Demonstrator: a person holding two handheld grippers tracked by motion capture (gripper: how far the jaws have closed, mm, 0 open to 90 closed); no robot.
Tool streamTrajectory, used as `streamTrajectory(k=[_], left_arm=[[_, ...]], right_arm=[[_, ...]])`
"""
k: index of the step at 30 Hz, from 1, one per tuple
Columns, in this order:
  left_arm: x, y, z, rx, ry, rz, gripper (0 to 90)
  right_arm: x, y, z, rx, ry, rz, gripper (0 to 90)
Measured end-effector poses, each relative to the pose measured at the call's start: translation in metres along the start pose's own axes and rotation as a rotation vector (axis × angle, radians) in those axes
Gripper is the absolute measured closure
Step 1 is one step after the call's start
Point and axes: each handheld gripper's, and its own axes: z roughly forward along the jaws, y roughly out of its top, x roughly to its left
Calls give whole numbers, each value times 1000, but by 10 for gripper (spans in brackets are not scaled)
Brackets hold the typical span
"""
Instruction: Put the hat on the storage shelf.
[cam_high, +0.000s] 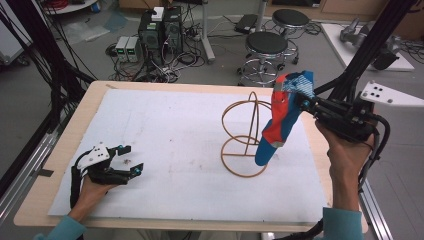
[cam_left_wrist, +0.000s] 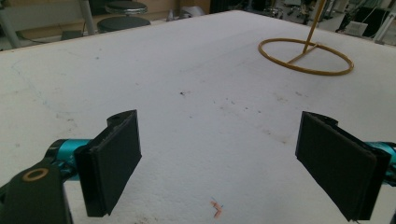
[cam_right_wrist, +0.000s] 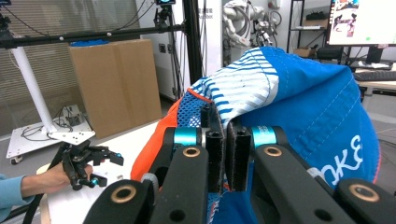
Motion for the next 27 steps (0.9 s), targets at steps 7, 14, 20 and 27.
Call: streamTrajectory(k=[7,14,20,27], left_arm=[[0,0,0,0,-2,3,144],[0,0,0,0,-6,4,144],[0,0,0,-1,-7,3,144],[0,0,0,0,-5,-1,144]], right_arm=[[2,4,22,16,20,1,884],[4,6,43,26,41,-3,884],[2,8,60,35,49,6,884],[0,16,80,54,46,8,884]])
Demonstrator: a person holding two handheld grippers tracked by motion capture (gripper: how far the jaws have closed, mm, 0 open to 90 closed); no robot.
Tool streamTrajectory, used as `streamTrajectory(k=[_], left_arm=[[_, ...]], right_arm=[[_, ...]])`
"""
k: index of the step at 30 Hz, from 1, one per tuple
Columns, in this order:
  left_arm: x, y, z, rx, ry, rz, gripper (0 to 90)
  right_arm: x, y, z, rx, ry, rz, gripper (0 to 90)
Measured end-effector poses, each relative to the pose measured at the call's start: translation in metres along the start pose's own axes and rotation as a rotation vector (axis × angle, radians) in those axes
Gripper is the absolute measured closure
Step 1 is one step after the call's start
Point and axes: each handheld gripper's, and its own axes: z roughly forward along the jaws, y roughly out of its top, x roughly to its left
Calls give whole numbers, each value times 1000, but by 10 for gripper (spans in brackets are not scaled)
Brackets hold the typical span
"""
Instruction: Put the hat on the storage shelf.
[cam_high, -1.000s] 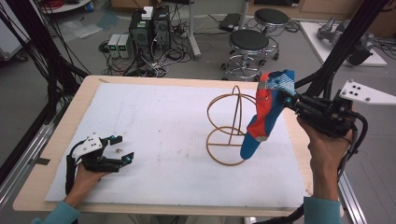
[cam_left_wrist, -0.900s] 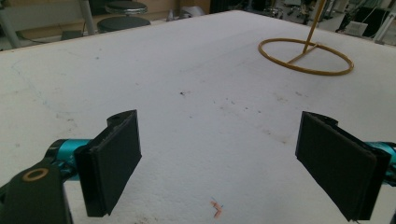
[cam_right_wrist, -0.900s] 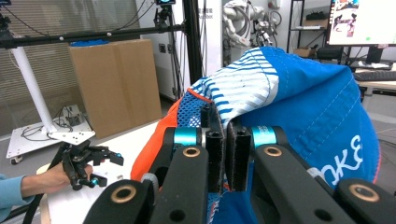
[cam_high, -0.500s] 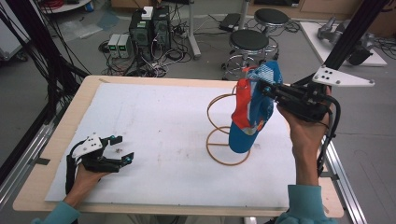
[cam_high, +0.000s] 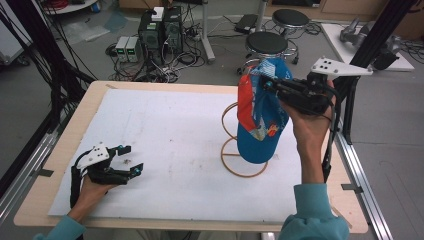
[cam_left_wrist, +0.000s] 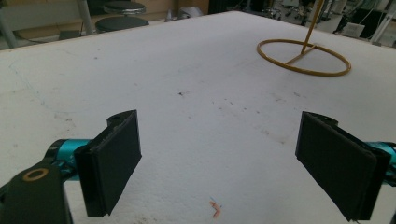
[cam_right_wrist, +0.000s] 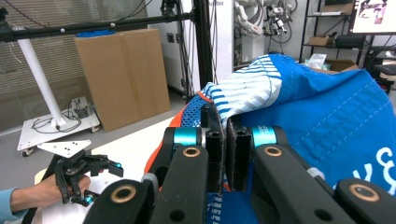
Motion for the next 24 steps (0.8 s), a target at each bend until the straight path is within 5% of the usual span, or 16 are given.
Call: streamTrajectory(k=[24], left_arm=[[-1,0,0,3,4,13,145]], right_arm=[[-12,-2,60,131,-15,20,879]])
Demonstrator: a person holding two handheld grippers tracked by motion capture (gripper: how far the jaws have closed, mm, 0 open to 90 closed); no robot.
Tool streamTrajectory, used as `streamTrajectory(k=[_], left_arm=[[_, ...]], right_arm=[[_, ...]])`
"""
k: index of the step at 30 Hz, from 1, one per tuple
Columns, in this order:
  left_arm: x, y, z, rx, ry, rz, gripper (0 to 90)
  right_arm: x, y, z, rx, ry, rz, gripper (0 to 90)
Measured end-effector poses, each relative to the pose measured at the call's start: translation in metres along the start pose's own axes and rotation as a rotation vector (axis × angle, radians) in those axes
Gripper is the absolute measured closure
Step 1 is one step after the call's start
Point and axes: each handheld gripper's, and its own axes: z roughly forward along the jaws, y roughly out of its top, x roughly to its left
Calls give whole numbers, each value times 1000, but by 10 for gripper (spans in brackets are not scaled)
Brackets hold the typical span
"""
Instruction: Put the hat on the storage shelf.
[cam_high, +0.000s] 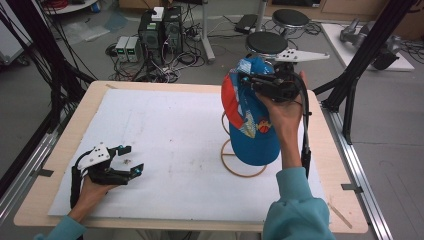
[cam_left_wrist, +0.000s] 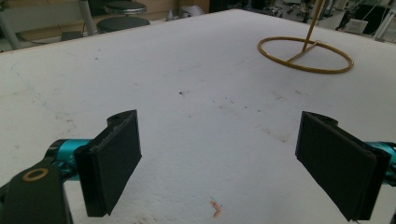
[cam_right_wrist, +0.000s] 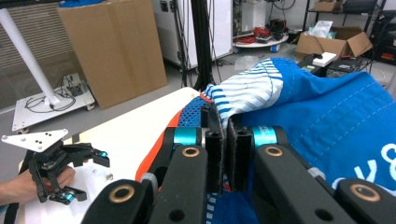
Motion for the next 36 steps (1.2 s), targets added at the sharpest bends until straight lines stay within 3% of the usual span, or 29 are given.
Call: streamTrajectory(k=[11,18,23,27,36], left_arm=[[0,0,0,6,3,3,145],[0,0,0,3,5,4,145],[-1,0,1,1,4,1,146],[-1,0,1,0,3,3,146],[-1,0,0,3,4,9,145]], right_arm=[[-3,0,13,87,-31,-15,880],[-3,5,19,104,-35,-14,877],[-1,2,29,177,-45,-25,875],[0,0,32,204,-43,-24,869],[0,-7,34,239,-56,-23,799]])
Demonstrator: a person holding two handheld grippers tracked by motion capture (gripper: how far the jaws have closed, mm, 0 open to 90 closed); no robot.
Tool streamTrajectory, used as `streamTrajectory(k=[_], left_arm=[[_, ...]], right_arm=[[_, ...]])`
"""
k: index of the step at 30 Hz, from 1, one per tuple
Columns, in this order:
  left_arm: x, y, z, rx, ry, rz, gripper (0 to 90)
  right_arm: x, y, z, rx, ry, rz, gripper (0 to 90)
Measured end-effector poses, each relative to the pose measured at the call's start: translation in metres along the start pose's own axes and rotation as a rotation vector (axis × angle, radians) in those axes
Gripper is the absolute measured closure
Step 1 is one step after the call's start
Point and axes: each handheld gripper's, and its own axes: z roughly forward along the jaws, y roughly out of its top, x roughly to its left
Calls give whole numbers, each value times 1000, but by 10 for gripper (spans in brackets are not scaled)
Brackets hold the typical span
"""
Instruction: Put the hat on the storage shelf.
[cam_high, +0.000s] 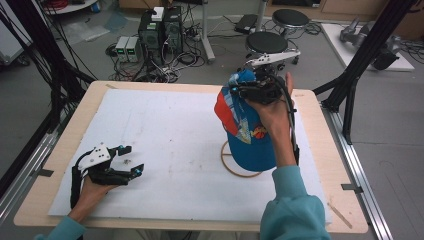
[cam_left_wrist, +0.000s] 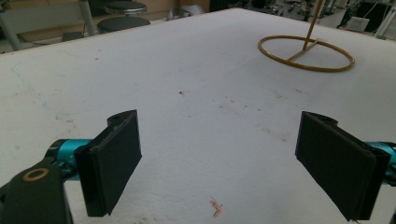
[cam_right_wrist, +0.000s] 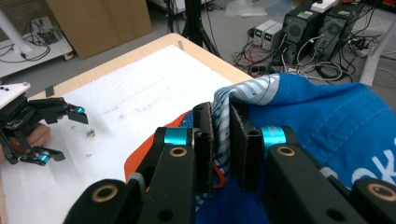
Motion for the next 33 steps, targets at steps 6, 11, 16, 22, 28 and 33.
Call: streamTrajectory(k=[6,11,16,22,28,33], left_arm=[[0,0,0,0,2,0,145],[0,0,0,2,1,2,146],[0,0,0,1,1,1,146],[0,0,0,1,1,1,146],[0,0,0,0,2,0,146],[0,0,0,0,3,0,146]], right_arm=[[2,0,-1,1,-19,-21,672],[4,-1,-2,-17,-26,-22,564],[5,-1,-5,-16,-35,-14,525],[5,-2,-14,-40,-36,-8,505],[7,-3,-22,-74,-37,-2,458],[8,-6,-29,-90,-48,-4,431]])
